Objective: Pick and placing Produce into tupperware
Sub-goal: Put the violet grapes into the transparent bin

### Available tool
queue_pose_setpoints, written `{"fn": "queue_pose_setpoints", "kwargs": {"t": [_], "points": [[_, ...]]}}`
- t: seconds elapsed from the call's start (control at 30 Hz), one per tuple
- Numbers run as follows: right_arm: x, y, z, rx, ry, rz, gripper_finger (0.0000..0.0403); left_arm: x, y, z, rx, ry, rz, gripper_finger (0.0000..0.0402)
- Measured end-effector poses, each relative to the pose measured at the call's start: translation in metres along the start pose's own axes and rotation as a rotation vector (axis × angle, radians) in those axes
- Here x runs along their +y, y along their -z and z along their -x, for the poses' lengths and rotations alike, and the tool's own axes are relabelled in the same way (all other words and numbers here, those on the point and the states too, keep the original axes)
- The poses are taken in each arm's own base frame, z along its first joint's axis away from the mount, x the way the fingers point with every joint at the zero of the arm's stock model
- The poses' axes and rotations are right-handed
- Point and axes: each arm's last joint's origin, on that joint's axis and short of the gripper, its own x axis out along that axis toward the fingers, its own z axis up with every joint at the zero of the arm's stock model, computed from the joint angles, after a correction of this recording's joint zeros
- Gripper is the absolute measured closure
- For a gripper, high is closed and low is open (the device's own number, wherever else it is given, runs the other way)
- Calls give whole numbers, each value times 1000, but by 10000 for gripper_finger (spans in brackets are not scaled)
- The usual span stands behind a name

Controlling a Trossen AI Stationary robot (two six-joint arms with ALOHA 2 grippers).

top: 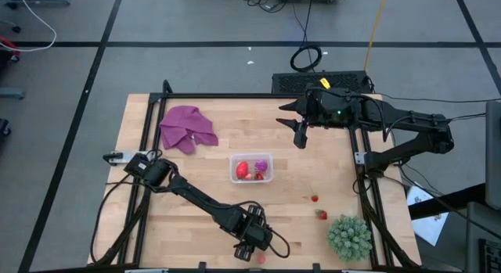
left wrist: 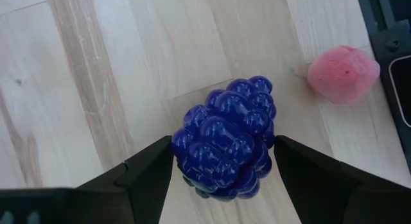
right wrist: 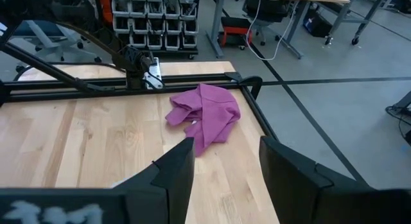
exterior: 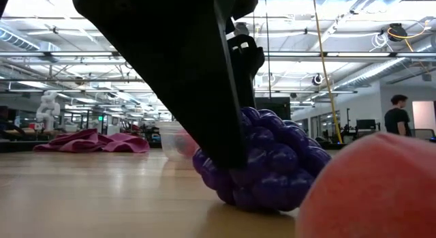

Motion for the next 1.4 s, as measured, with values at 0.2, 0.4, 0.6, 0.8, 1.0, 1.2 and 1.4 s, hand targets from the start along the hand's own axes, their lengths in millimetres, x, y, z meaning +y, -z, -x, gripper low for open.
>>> {"fn": "queue_pose_setpoints", "kwargs": {"t": [0.2,0.4,0.6,0.8,1.0,1.2,1.4], "points": [[0,0,0,0,0,0,238,2,0,0,-2,-8,7,133],[0,0,0,0,0,0,238,11,-2,0,-6,-25,68,133],[0,0,0,1,0,0,238,16,-3,0,-13,-29,92,133],[0,0,0,1,-1,0,238,17,-7,5,-41,-25,95,133],[0,0,0,1,-1,0,238,17,-10,14,-71,-34,95,133],[0,0,0,1,-2,0,238,17,-9,14,-65,-35,94,133],[0,0,0,1,-2,0,238,17,-9,14,-62,-38,78,133]]}}
